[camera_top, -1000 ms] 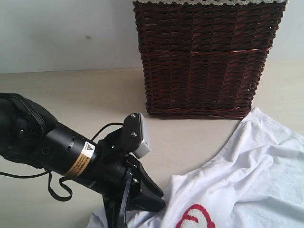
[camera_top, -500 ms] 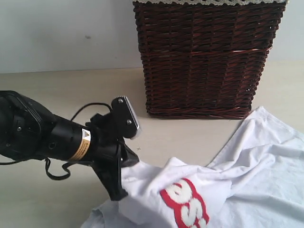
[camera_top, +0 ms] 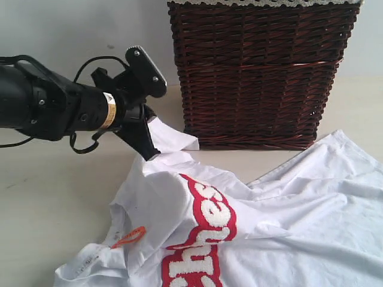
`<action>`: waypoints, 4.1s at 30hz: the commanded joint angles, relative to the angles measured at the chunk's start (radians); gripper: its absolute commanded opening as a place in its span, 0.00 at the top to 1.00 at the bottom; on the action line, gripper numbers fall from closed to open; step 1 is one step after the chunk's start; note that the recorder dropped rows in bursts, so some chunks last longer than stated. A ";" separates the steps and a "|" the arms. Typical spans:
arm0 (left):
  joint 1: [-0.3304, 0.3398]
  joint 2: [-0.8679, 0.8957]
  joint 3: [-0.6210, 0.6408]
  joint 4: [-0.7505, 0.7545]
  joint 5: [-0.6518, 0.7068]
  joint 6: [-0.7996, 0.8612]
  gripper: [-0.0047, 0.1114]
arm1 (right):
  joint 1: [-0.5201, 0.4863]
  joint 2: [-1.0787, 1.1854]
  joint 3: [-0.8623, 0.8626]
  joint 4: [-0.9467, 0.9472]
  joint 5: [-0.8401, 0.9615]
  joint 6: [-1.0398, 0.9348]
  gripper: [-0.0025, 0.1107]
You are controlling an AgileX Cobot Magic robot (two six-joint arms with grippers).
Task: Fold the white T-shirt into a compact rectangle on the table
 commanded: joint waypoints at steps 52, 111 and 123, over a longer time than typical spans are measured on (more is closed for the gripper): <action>0.201 0.423 -0.435 0.003 -0.143 -0.149 0.96 | 0.000 -0.007 0.005 0.002 -0.002 -0.003 0.72; 0.292 -0.157 0.409 0.003 -0.595 -0.001 0.96 | 0.000 -0.007 0.005 0.002 -0.002 -0.003 0.72; 0.290 -0.214 0.614 0.003 -0.707 -0.197 0.96 | 0.000 -0.007 0.005 0.002 -0.002 -0.003 0.72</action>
